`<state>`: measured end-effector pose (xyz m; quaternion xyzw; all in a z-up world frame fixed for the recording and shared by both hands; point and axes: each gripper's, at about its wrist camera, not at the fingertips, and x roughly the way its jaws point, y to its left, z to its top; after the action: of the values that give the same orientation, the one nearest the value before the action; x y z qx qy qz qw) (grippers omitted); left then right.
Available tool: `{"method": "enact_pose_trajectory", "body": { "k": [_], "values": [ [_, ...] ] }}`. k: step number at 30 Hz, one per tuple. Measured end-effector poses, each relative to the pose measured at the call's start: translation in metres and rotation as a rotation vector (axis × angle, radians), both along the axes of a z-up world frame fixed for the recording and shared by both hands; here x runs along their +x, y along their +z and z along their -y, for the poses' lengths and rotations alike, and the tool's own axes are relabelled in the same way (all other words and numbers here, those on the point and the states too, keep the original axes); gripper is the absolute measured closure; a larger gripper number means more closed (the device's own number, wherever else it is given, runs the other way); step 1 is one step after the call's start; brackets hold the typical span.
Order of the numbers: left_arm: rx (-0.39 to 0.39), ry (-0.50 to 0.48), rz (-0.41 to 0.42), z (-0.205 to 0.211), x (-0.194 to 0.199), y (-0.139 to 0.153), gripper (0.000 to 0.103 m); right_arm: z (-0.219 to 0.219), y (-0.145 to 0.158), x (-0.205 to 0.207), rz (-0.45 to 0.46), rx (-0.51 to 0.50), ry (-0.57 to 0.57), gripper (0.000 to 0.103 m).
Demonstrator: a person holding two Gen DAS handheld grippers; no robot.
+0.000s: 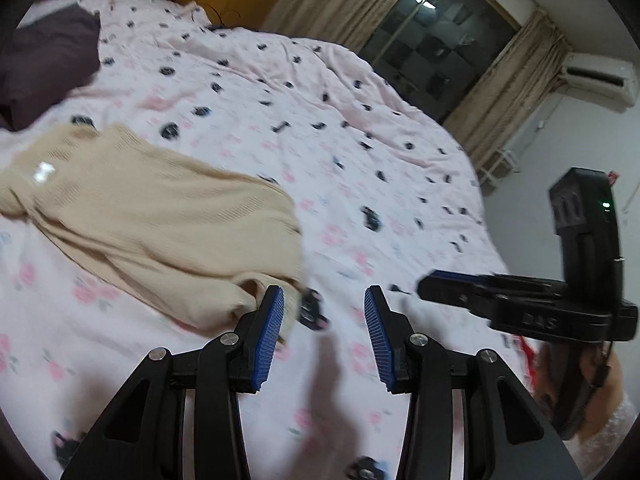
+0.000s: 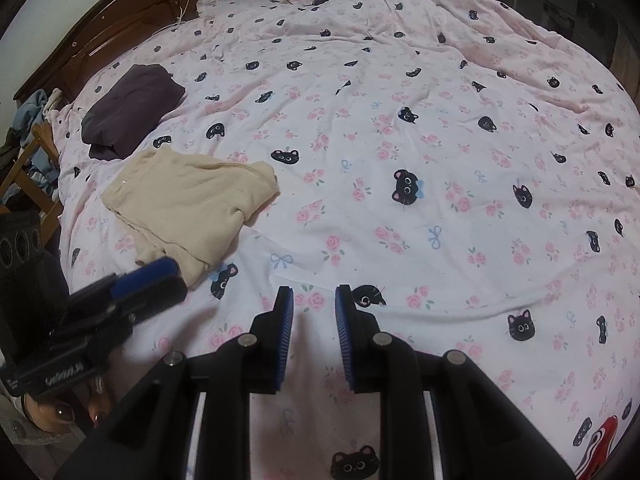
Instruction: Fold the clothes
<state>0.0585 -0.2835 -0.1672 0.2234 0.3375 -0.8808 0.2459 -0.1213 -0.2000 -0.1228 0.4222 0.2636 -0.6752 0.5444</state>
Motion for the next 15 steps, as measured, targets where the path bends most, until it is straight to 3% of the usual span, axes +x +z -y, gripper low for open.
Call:
{"method": "enact_pose_trajectory", "body": {
  "k": [4,9,12,15],
  "values": [
    [-0.067,0.023,0.056,-0.001,-0.003,0.005,0.065,0.002,-0.003,0.000,0.016,-0.003,0.002,0.080],
    [-0.232,0.034,0.138,-0.009,-0.009,0.017,0.065,0.005,-0.007,0.000,0.039,-0.004,0.005,0.080],
    [-0.255,0.008,0.208,-0.004,-0.021,0.009,0.065,0.008,-0.009,0.001,0.038,0.004,0.011,0.080],
    [-0.226,-0.014,0.226,0.001,-0.027,0.002,0.065,0.012,-0.010,0.001,0.037,0.007,0.015,0.080]
  ]
}}
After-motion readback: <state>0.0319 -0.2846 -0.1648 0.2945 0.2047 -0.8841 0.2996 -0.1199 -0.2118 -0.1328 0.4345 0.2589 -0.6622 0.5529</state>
